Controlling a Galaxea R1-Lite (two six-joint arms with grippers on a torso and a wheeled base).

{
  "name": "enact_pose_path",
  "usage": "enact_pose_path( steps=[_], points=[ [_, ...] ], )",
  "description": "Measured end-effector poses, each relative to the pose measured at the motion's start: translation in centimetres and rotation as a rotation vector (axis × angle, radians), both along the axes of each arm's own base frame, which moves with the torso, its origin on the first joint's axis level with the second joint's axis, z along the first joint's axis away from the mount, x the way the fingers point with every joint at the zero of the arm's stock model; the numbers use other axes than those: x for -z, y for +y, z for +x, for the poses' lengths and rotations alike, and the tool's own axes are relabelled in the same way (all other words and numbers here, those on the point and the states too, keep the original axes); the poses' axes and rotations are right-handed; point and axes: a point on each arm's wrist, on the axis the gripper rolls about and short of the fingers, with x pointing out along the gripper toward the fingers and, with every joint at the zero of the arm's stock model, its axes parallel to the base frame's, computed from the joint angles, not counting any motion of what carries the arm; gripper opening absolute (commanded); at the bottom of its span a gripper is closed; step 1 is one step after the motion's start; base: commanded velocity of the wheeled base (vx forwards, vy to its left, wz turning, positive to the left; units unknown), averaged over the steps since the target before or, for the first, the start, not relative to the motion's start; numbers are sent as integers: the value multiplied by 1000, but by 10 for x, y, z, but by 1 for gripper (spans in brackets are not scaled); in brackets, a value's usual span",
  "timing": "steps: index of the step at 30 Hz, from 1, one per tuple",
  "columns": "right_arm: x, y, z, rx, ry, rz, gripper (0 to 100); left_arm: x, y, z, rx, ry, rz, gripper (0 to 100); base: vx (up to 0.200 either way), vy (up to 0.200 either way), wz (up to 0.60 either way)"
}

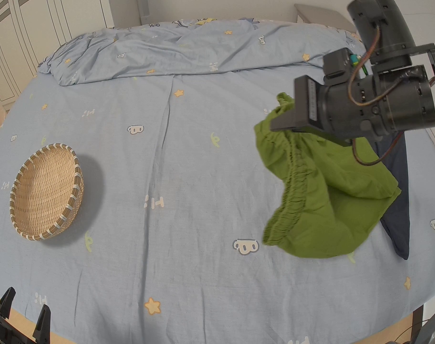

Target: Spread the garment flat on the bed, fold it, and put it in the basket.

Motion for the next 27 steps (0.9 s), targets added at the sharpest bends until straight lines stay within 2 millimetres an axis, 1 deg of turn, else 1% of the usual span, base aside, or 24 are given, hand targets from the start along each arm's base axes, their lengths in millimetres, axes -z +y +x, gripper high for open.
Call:
enact_pose_path(
  steps=[3, 6, 9, 11, 14, 18, 19, 24, 27],
  points=[
    [-2, 30, -9, -43, -27, 24, 0, 0, 0, 0, 0, 0, 0, 100, 0, 0, 0],
    [-4, 52, -13, -79, -44, 46, 0, 0, 0, 0, 0, 0, 0, 100, 0, 0, 0],
    [-1, 70, -14, -105, -44, 55, 0, 0, 0, 0, 0, 0, 0, 100, 0, 0, 0],
    [4, 82, -13, -115, -37, 58, 0, 0, 0, 0, 0, 0, 0, 100, 0, 0, 0],
    [16, 97, -8, -120, -18, 44, 0, 0, 0, 0, 0, 0, 0, 100, 0, 0, 0],
    [32, 111, 2, -119, -2, 25, 0, 0, 0, 0, 0, 0, 0, 100, 0, 0, 0],
    [36, 114, 4, -118, 0, 21, 100, 0, 0, 0, 0, 0, 0, 100, 0, 0, 0],
    [53, 123, 16, -112, 14, -7, 100, 0, 0, 0, 1, 0, 2, 100, 0, 0, 0],
    [68, 129, 21, -121, 32, -57, 100, 0, 0, 0, 2, 0, 3, 100, 0, 0, 0]
  ],
)
